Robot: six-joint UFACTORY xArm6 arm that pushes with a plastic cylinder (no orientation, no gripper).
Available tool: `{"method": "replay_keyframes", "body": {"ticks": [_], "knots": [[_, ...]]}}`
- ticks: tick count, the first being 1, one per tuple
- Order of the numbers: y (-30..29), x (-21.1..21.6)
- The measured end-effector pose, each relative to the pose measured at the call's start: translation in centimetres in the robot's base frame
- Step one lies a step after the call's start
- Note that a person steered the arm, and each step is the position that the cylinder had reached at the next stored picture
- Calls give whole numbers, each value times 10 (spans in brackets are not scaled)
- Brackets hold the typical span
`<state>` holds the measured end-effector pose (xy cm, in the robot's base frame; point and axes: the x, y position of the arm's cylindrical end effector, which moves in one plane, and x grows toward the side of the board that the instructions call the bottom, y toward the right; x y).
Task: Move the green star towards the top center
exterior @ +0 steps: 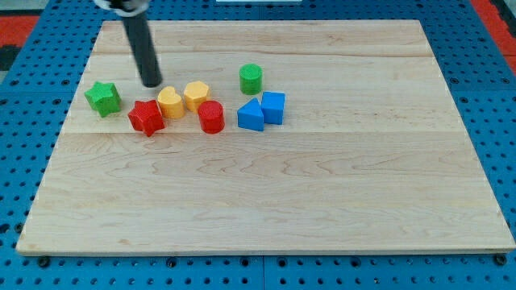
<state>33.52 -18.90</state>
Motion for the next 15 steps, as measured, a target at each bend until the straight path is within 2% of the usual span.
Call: {"method": "replay_keyframes", "body": {"ticks": [1, 3, 4, 5, 6, 7, 8, 9, 10, 12, 15], "knots": [[-28, -47], [-115, 57], [-79, 81], [-4, -11], [33, -61], [-6, -96], [13, -99], [35, -136], [62, -137], [146, -112], [153, -107]]}}
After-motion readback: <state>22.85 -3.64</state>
